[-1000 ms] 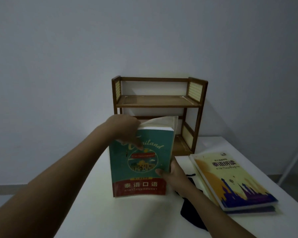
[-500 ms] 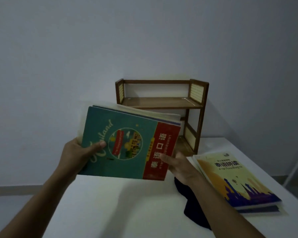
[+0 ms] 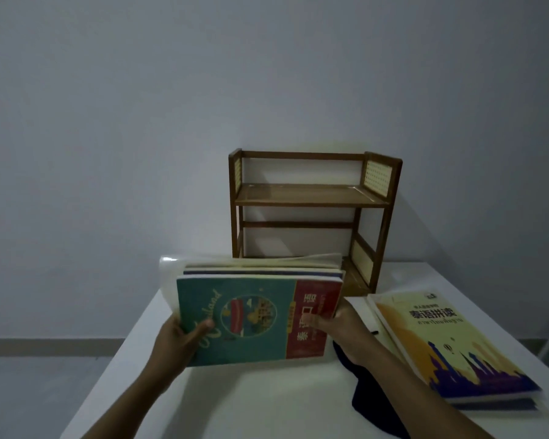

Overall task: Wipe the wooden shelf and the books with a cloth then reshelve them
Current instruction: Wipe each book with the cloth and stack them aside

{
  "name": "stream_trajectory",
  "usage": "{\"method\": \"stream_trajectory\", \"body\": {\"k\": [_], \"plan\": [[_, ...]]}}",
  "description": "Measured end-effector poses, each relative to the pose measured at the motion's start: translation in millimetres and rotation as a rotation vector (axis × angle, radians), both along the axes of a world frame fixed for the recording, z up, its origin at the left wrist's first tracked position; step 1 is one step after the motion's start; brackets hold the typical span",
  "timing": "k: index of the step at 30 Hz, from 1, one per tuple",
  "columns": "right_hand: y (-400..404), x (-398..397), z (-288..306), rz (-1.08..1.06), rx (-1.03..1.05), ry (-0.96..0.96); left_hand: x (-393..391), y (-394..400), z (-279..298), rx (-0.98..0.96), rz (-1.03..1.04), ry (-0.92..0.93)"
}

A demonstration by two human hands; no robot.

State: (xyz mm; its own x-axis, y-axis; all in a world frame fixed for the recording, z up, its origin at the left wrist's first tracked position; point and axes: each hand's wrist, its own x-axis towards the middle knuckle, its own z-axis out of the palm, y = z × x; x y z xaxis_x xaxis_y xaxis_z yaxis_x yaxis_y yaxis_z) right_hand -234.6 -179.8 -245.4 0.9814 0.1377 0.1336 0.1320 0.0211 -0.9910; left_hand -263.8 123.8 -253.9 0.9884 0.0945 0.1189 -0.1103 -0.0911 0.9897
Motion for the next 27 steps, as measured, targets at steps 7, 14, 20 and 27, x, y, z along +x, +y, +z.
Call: {"method": "stream_trajectory", "body": {"k": [7, 14, 20, 27], "plan": [[-3.7, 2.6, -18.9, 0.011, -0.053, 0.054, 8.8, -1.8, -28.9, 0.03, 0.037, 0.081], [-6.5, 4.0, -30.6, 0.074, -0.128, 0.133, 9.1, 4.1, -33.0, 0.098, -0.037, 0.086], [-6.7, 13.2, -15.5, 0.054, -0.177, 0.096, 12.1, 8.9, -11.9, 0.074, -0.086, 0.038], [-9.0, 11.4, -25.0, 0.041, -0.181, 0.115, 15.4, 9.2, -20.2, 0.102, -0.093, 0.038]]}}
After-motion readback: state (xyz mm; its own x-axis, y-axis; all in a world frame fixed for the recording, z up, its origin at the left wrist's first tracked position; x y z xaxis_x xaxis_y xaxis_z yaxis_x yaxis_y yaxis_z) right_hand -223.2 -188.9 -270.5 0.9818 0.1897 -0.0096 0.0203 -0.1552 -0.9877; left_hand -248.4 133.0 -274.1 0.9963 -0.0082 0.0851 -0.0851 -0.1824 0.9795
